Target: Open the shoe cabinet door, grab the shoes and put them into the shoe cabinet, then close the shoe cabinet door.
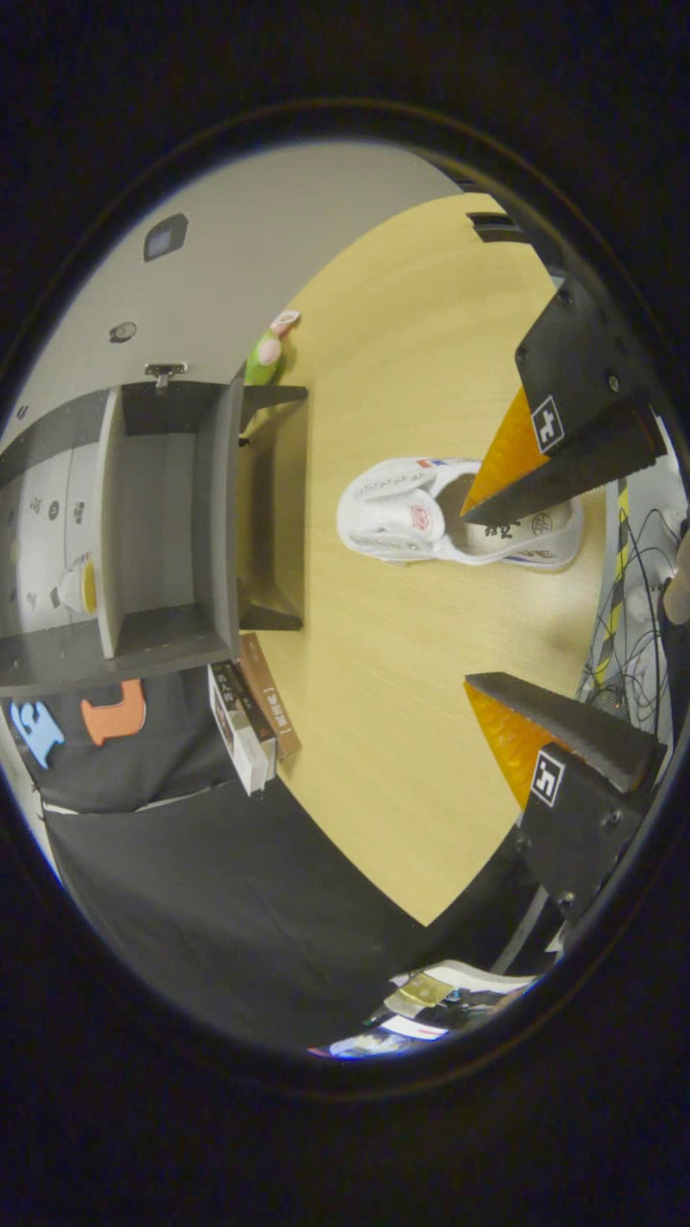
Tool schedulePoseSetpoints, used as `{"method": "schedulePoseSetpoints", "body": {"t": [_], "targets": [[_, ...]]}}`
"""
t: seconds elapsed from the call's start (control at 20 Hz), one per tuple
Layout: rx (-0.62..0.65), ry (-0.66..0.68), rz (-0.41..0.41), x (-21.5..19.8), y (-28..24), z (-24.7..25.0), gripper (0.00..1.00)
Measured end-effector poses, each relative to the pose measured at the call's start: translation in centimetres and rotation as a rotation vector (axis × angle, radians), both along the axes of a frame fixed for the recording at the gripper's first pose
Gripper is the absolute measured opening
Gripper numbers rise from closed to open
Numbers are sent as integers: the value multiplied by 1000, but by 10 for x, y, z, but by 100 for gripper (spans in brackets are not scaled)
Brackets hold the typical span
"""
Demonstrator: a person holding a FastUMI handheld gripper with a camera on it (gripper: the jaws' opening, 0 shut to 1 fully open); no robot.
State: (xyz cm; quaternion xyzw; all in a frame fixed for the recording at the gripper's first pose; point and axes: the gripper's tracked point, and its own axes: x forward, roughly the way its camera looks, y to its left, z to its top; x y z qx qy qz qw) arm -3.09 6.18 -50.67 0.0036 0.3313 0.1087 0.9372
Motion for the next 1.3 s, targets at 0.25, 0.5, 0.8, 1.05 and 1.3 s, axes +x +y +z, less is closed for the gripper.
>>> {"method": "schedulePoseSetpoints", "body": {"t": [0.25,0.5,0.8,1.05,1.3], "targets": [[-18,51,-63,27,5,-29,97],[-27,-14,-82,59,8,-31,97],[-30,-35,-62,76,1,-34,97],[-11,-32,-65,84,-11,-34,64],[-34,-12,-51,88,-9,-31,13]]}}
